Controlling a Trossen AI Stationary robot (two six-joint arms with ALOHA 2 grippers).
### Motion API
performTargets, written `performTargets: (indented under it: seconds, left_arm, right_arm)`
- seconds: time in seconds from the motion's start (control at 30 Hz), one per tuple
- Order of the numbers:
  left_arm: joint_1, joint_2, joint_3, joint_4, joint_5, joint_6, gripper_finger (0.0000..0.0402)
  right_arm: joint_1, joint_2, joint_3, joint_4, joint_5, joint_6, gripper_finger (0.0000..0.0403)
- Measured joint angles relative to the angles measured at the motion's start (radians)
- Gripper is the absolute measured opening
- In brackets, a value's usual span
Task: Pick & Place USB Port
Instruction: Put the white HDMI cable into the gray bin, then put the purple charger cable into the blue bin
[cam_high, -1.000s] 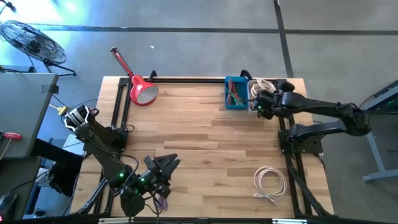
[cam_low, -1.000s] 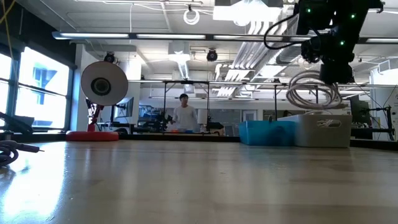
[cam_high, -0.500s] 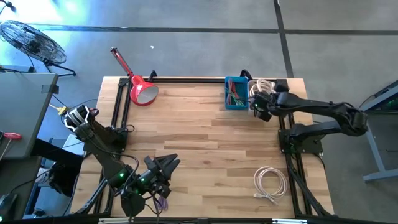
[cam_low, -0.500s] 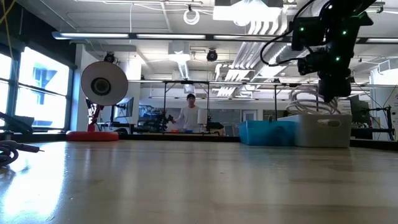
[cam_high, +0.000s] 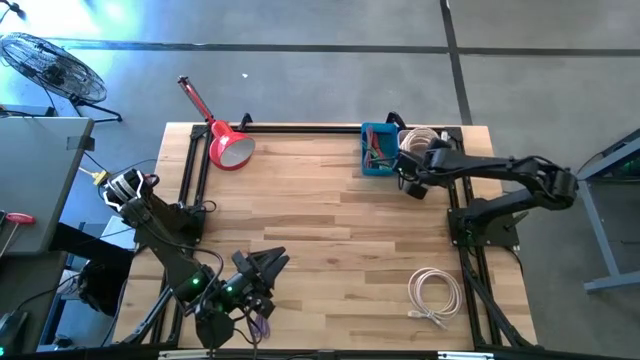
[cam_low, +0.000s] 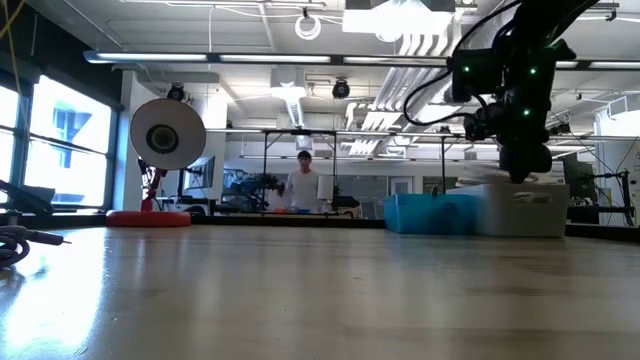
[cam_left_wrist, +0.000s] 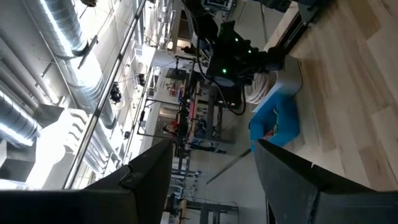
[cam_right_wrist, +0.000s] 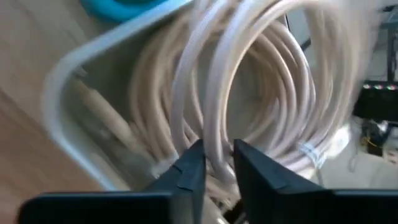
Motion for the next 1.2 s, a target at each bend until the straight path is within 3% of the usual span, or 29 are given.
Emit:
performTargets:
  seconds: [0.4, 0.57, 0.73, 0.97, 1.07, 1.2]
  left_arm:
    - [0.000, 0.000, 0.000, -0.018, 0.000, -0.006, 0.0221]
    - [0.000, 0.000, 0.000, -0.018, -0.001, -0.059, 0.0221]
    - [0.000, 0.000, 0.000, -0.026, 0.009, -0.154, 0.0221]
    - [-0.009, -0.007, 0.000, -0.028, 0.196, -0.385, 0.0221]
    - [-0.007, -0.047, 0.000, -0.084, 0.347, -0.575, 0.0221]
    - [0.013, -0.119, 0.000, -0.333, 0.584, -0.939, 0.0221]
  right_arm:
    - [0.050, -0.052, 0.017, -0.033, 0.009, 0.034, 0.0205]
    - [0.084, -0.094, 0.117, -0.167, 0.052, 0.122, 0.0216]
    - [0.136, -0.160, 0.220, -0.212, -0.042, 0.166, 0.0210]
    - [0.230, -0.257, 0.276, -0.156, -0.193, 0.227, 0.0210]
    - [0.275, -0.288, 0.270, -0.124, -0.213, 0.231, 0.0209]
    - [0.333, -0.305, 0.258, -0.105, -0.213, 0.253, 0.0207]
